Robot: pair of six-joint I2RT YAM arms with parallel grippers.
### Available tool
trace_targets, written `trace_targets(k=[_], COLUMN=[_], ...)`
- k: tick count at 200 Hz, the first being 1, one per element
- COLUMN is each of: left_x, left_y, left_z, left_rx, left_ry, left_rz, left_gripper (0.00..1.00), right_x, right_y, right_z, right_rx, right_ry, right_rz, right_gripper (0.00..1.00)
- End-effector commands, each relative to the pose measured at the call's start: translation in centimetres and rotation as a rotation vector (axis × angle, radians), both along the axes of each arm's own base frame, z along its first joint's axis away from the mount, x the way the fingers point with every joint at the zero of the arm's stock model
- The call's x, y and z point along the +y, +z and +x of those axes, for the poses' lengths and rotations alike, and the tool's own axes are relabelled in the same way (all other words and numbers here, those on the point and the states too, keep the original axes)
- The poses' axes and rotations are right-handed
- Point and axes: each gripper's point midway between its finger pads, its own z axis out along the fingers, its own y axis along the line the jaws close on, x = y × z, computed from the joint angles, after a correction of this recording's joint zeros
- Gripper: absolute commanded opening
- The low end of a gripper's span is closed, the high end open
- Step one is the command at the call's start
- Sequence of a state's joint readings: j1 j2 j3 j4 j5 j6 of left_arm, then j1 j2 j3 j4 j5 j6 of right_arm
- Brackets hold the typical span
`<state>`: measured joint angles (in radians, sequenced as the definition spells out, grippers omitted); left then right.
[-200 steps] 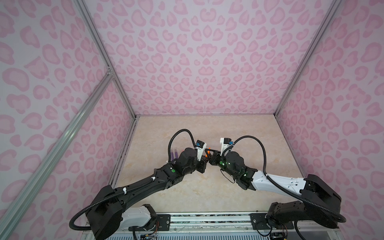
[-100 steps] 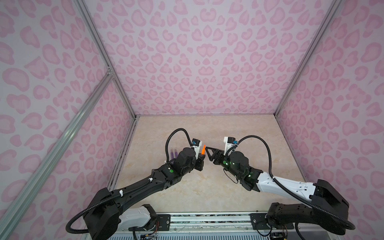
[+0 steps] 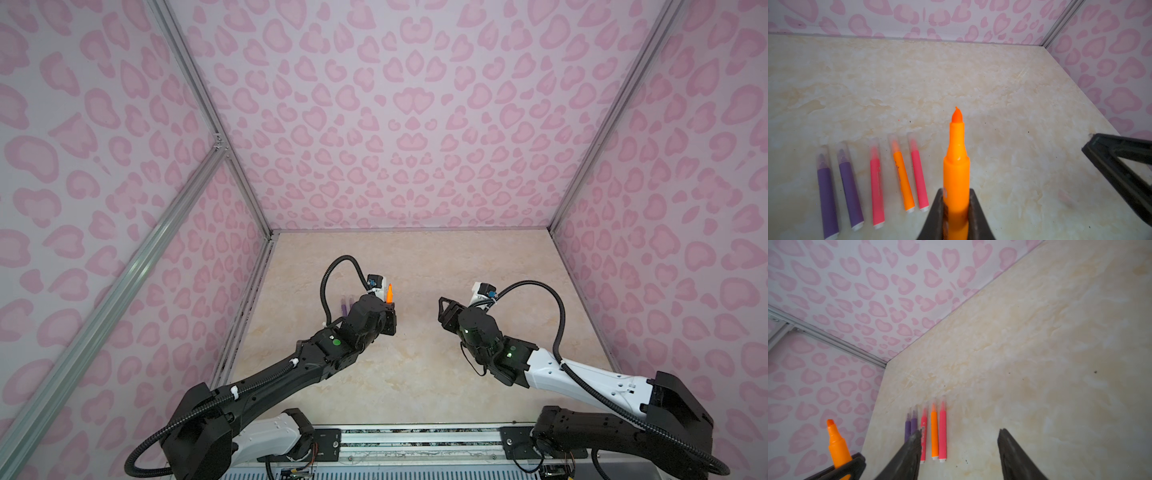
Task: Insert the pens into the pen caps
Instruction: 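Withdraw the right gripper and move it over the translucent cap on the table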
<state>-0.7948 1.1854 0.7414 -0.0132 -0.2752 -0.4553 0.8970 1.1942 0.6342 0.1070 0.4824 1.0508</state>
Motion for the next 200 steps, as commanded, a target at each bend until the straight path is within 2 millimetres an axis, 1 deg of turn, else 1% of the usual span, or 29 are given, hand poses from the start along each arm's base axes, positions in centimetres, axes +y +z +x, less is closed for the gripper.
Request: trace_targets(k=[1,25,34,45,67,106,138,163,200], left_x=[-0.2,-0.3,-0.3,-0.3,-0.5,-0.6,-1.1,-1.3,-1.5], left_y=[0.3,0.3,0.2,0.1,0.2,0.4,0.3,0.2,0.2], left_z=[0.2,0.2,0.2,0.2,0.2,0.1,0.1,0.1,0.1], left_rx=[0.003,0.001,0.003,0.006,0.009,0.005,0.011,0.015,0.017], left_ry=[0.005,0.002,0.001,-0.002,-0.007,-0.019,-0.041,-0.049,-0.055], left_rz=[-0.016,-0.007,-0.005,-0.004,-0.007,-0.009,-0.002,-0.003,-0.005], left_gripper=[0.03,0.03,0.03,0.03,0.03,0.03,0.03,0.03,0.03], right_x=[-4.0,-7.6,-8.5,-9.0,-9.2,-9.7,-9.6,-9.9,-10.0], right_y=[-4.5,-8.3,-9.5,-10.6,-12.1,-13.2,-13.7,-14.0,-14.0], right_z=[-1.6,-3.7,-4.3,-4.9,-5.6,-6.3,-6.4,-6.5,-6.4], right_rx=[0.12,0.218,0.248,0.275,0.322,0.382,0.397,0.4,0.394], right_ry=[-0.155,-0.292,-0.322,-0.327,-0.316,-0.339,-0.338,-0.355,-0.357], right_rz=[-0.08,-0.095,-0.1,-0.113,-0.131,-0.178,-0.177,-0.182,-0.185], right_gripper=[0.6,0.62,0.63,0.63,0.63,0.62,0.62,0.62,0.62])
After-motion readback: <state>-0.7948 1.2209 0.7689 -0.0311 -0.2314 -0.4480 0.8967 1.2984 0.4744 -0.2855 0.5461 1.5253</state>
